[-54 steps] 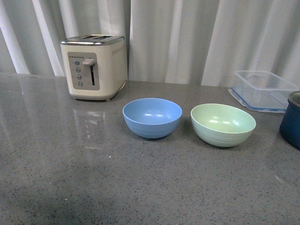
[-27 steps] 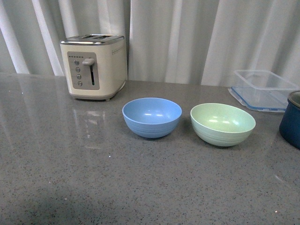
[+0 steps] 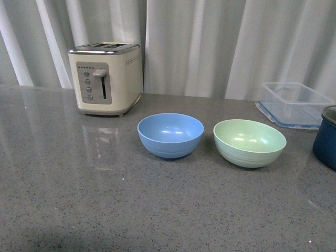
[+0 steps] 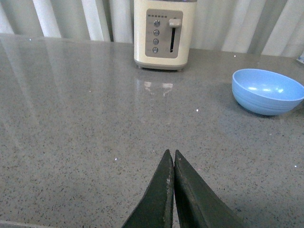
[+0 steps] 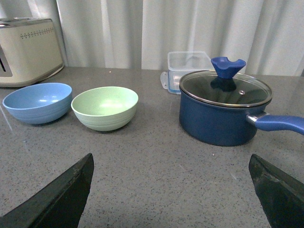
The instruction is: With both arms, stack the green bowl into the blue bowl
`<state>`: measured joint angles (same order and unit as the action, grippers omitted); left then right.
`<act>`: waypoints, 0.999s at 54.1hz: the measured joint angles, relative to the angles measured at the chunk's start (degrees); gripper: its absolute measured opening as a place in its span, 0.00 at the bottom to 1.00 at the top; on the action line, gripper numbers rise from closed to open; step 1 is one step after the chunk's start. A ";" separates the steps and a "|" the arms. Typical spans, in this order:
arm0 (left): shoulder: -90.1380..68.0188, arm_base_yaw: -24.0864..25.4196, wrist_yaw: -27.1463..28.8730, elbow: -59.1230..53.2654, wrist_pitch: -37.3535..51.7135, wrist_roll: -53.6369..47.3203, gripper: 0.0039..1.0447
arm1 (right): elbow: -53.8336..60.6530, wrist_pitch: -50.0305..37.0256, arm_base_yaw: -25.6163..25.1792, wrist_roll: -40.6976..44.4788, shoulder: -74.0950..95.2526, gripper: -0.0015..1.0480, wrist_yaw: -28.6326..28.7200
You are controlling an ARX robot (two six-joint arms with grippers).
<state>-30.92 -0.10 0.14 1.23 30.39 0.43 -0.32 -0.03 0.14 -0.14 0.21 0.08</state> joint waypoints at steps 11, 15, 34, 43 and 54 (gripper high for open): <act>7.41 0.00 -0.13 -0.02 -6.38 0.00 0.03 | 0.00 0.00 0.00 0.00 0.00 0.90 -0.02; 8.94 0.00 -0.11 -0.04 -8.37 0.00 0.03 | 0.00 0.00 0.00 0.00 0.00 0.90 -0.02; 17.31 0.00 -0.11 -0.04 -16.52 0.00 0.03 | 0.00 0.00 0.00 0.00 0.00 0.90 -0.02; 19.67 0.00 -0.11 -0.04 -18.97 0.00 0.03 | 0.00 0.00 0.00 0.00 0.00 0.90 -0.02; 27.63 0.00 -0.11 -0.02 -28.92 0.00 0.03 | 0.00 0.00 0.00 0.00 0.00 0.90 -0.02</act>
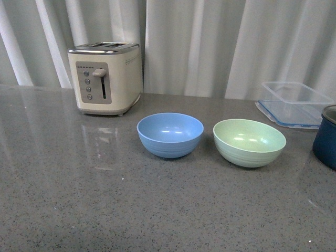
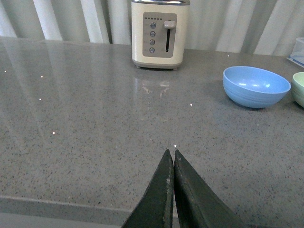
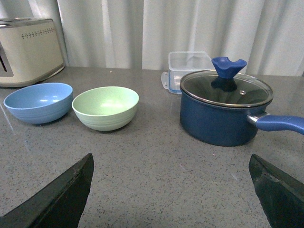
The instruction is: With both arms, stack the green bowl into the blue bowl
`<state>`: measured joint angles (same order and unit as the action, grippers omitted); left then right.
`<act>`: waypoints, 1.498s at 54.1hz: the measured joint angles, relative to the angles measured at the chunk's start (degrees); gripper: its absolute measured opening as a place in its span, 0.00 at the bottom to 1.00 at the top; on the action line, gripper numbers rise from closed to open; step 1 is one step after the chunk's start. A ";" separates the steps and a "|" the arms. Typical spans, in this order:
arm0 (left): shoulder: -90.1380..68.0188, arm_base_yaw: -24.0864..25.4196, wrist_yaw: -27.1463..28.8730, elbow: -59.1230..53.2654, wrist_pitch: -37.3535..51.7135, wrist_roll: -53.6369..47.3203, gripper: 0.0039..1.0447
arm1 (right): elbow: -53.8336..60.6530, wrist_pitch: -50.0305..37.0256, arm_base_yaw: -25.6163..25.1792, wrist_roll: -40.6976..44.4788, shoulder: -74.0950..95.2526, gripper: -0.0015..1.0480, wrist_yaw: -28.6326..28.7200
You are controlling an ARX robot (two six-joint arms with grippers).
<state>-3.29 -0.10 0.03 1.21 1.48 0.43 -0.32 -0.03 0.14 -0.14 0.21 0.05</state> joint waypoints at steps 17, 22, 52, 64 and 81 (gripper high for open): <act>3.08 0.00 0.02 0.00 -1.44 0.00 0.38 | 0.00 0.00 0.00 0.00 0.00 0.90 0.02; 3.06 0.00 0.02 0.00 -1.44 0.02 0.57 | 0.00 0.00 0.00 0.00 0.00 0.90 0.02; 3.10 0.00 0.00 0.00 -1.44 -0.13 0.94 | -33.92 9.11 -2.67 -10.43 48.37 0.90 25.22; 3.10 0.00 0.00 0.00 -1.44 -0.13 0.94 | -50.88 13.03 0.61 -15.98 72.61 0.90 17.99; 3.10 0.00 0.00 0.00 -1.44 -0.13 0.94 | -65.24 11.96 3.39 -20.76 96.32 0.90 8.09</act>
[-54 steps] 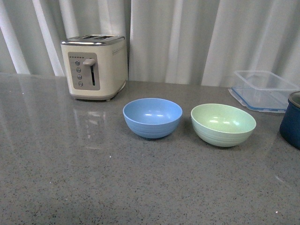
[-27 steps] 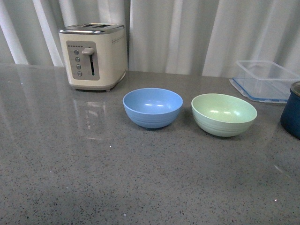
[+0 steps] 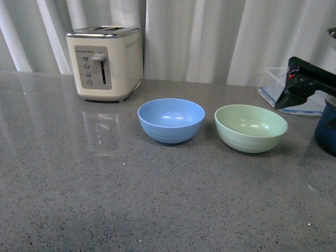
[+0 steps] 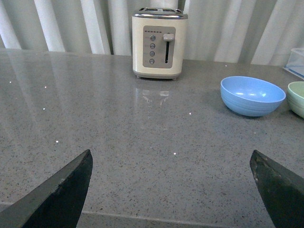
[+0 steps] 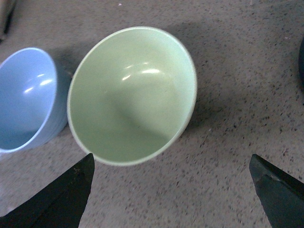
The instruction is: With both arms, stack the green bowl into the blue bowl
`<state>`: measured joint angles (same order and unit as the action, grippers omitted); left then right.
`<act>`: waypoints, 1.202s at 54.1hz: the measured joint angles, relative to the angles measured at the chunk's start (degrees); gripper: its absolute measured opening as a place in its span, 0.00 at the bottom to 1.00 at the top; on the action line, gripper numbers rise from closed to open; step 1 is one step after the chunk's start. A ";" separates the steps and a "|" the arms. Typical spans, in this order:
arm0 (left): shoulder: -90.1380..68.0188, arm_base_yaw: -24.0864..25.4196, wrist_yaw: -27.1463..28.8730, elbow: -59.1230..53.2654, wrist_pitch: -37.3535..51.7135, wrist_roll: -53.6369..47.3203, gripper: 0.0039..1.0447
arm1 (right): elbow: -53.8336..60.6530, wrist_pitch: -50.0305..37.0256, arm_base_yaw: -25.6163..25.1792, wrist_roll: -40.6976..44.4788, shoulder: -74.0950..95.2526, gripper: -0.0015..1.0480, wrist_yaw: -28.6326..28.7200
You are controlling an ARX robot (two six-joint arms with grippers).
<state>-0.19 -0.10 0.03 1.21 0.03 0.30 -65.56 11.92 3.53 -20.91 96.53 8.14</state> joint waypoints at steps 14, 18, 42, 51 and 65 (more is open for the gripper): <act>0.00 0.00 0.00 0.00 0.00 0.00 0.94 | -7.37 -0.26 0.11 -1.79 10.03 0.90 -4.70; 0.00 0.00 0.00 0.00 0.00 0.00 0.94 | -8.87 0.22 0.09 -2.27 11.93 0.90 -5.55; 0.00 0.00 0.00 0.00 0.00 0.00 0.94 | -12.44 2.51 0.26 -1.86 16.46 0.27 -9.22; 0.00 0.00 0.00 0.00 0.00 0.00 0.94 | -12.50 2.56 0.26 -1.49 16.39 0.03 -9.64; 0.00 0.00 0.00 0.00 0.00 0.00 0.94 | -15.32 3.82 1.05 -0.28 13.29 0.01 -8.50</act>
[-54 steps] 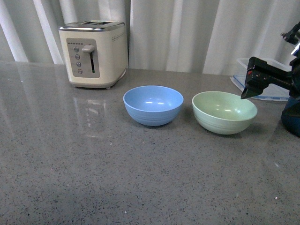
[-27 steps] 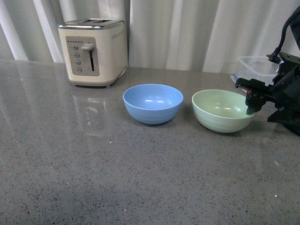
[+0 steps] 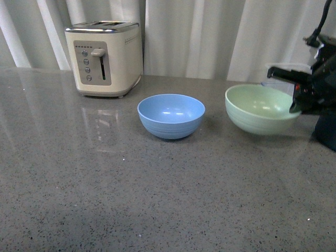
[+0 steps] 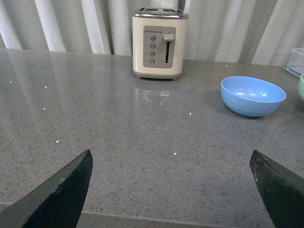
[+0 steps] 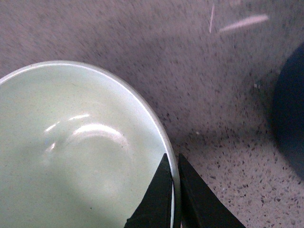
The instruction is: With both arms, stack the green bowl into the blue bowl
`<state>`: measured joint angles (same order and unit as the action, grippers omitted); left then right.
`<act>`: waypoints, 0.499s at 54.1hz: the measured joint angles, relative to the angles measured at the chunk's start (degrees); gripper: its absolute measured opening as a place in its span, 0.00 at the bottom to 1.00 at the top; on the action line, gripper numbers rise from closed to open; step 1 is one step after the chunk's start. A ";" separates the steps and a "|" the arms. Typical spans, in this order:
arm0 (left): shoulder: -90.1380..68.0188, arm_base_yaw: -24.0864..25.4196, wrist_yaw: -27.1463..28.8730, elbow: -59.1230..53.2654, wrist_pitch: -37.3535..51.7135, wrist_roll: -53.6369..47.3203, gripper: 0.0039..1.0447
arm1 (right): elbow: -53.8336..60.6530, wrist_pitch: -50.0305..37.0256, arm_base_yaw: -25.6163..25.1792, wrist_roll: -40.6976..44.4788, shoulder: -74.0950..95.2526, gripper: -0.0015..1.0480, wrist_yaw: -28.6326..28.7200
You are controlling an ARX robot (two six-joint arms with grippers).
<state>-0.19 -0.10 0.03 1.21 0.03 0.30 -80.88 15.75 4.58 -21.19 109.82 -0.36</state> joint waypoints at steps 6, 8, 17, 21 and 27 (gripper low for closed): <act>0.00 0.00 0.00 0.00 0.00 0.00 0.94 | -3.72 0.81 1.66 0.09 -1.22 0.01 0.94; 0.00 0.00 0.00 0.00 0.00 0.00 0.94 | -6.08 1.31 3.10 0.22 -1.51 0.01 1.09; 0.00 0.00 0.00 0.00 0.00 0.00 0.94 | -12.00 2.89 8.41 1.27 -0.85 0.01 0.57; 0.00 0.00 0.00 0.00 0.00 0.00 0.94 | -14.27 3.56 10.78 1.77 0.37 0.01 0.11; 0.00 0.00 0.00 0.00 0.00 0.00 0.94 | -16.85 4.46 13.92 2.62 2.89 0.01 -0.46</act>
<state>-0.19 -0.10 0.03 1.21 0.03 0.30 -97.73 20.21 18.50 -18.57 112.71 -0.82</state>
